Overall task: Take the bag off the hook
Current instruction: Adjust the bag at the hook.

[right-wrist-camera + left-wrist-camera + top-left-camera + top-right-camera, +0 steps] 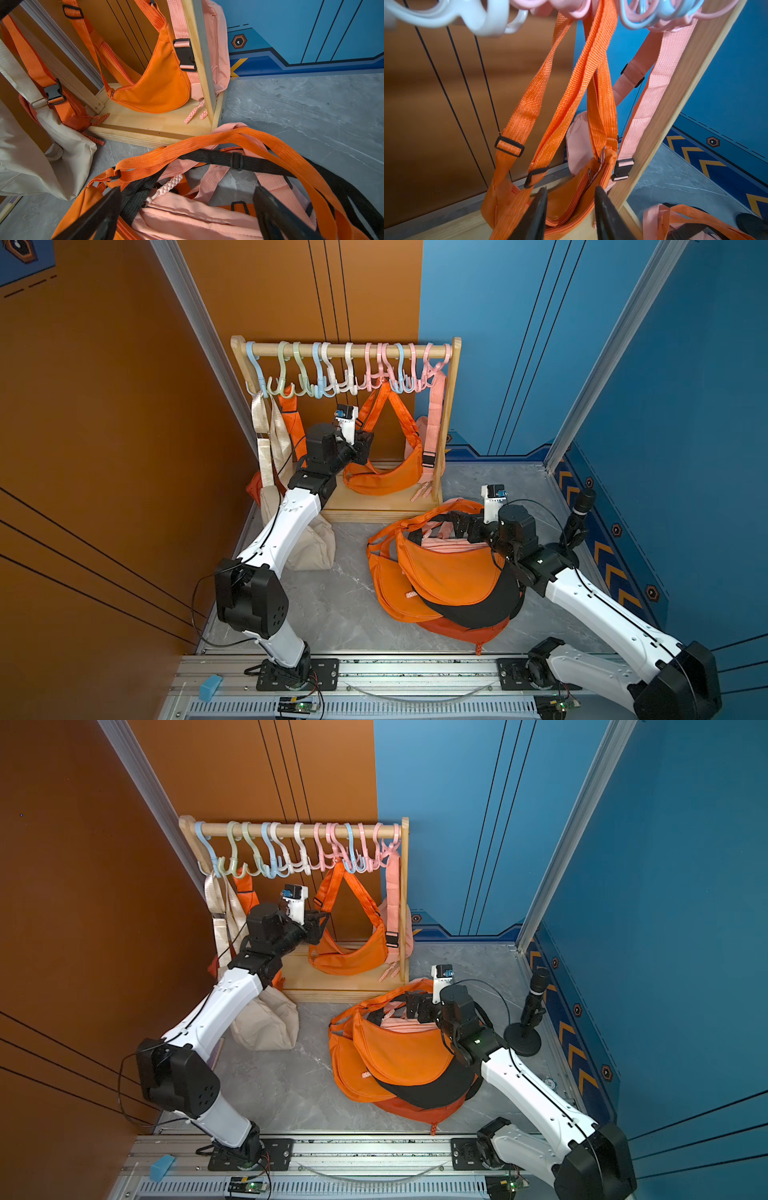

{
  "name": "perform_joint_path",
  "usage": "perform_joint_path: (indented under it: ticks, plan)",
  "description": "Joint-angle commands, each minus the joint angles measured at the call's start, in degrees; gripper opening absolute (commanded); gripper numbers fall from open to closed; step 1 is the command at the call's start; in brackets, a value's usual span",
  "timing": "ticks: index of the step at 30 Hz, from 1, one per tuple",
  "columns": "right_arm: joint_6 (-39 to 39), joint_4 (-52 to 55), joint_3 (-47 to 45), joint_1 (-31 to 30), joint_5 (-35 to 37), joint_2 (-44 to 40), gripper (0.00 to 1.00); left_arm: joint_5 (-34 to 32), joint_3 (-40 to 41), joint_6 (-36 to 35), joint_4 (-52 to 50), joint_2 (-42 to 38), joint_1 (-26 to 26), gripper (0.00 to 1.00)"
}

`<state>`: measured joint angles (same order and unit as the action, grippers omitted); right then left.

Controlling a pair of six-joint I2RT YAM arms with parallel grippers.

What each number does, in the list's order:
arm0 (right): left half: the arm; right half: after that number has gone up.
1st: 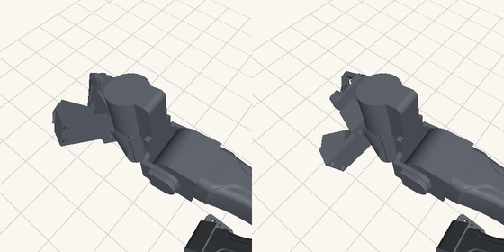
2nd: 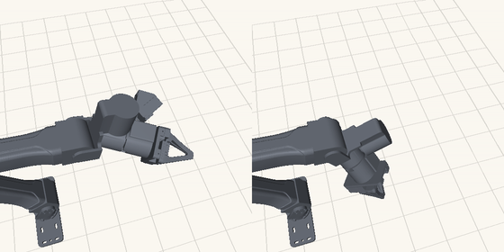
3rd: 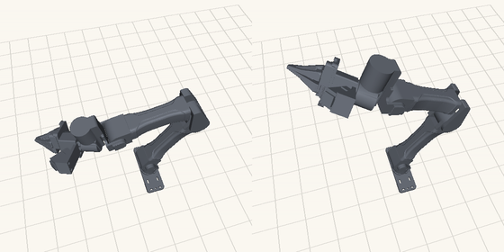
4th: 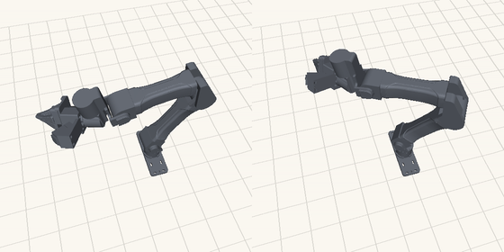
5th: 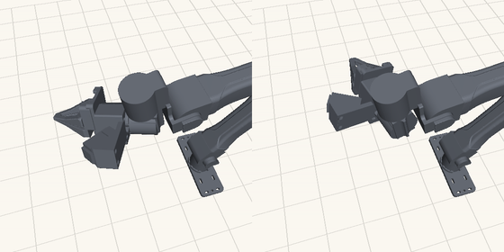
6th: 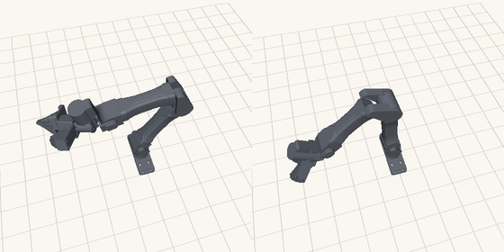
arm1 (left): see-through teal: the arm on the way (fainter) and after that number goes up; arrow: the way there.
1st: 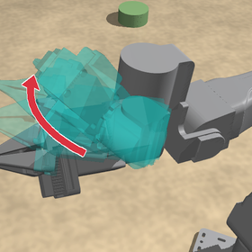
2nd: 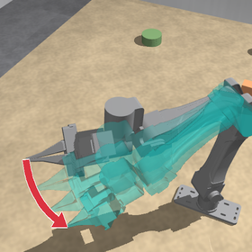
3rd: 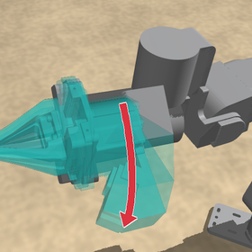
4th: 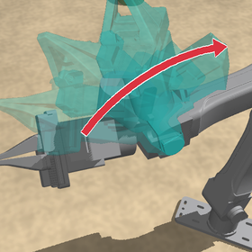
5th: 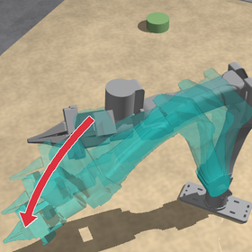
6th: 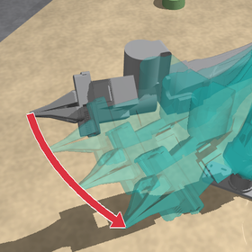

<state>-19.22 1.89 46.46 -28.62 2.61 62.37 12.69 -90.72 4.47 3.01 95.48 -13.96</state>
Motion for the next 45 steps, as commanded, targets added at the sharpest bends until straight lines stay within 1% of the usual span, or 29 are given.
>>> perform_joint_path:
  ticks: [1,6,12,19,25,27,29,32,36,39,45]
  plan:
    - [1.2,-0.9,1.9,-0.4,-1.2,0.8,0.99,-0.6,-3.7,-1.4,0.3,2.0,-0.2,0.38]
    - [1.5,-1.5,2.6,-0.4,-1.4,2.3,0.99,-0.9,-7.2,-1.9,0.6,5.2,-0.4,0.34]
    - [1.6,-1.9,3.6,-0.4,-2.0,4.4,0.99,-0.7,-12.0,-1.6,1.2,9.1,-0.6,0.33]
    - [1.6,-2.1,4.2,-0.4,-2.4,6.1,0.99,-0.6,-17.9,-0.4,1.2,13.5,-1.0,0.26]
    - [1.8,-1.8,5.1,0.1,-2.6,7.1,0.99,0.7,-20.5,0.3,1.2,15.7,-1.8,0.17]
    - [1.9,-1.6,5.5,0.1,-2.7,7.4,0.99,1.3,-21.1,0.4,1.2,15.9,-2.0,0.10]
    - [1.9,-1.3,5.9,0.1,-2.8,7.6,0.99,2.2,-21.4,0.4,1.2,16.0,-2.3,0.01]
    - [1.8,-1.3,6.2,0.1,-3.0,7.7,0.99,3.3,-21.1,0.3,1.2,15.3,-2.4,0.00]
    - [1.8,-0.9,6.7,0.0,-3.0,7.7,0.99,3.1,-19.6,-0.2,1.2,13.1,-2.4,0.00]
    - [1.8,-0.9,7.2,0.0,-3.0,7.9,0.99,1.3,-16.6,0.3,2.8,10.3,-2.0,0.00]
    - [2.5,-0.5,9.8,-0.1,-1.9,9.6,0.99,0.0,-9.2,4.5,9.0,4.0,0.2,0.00]
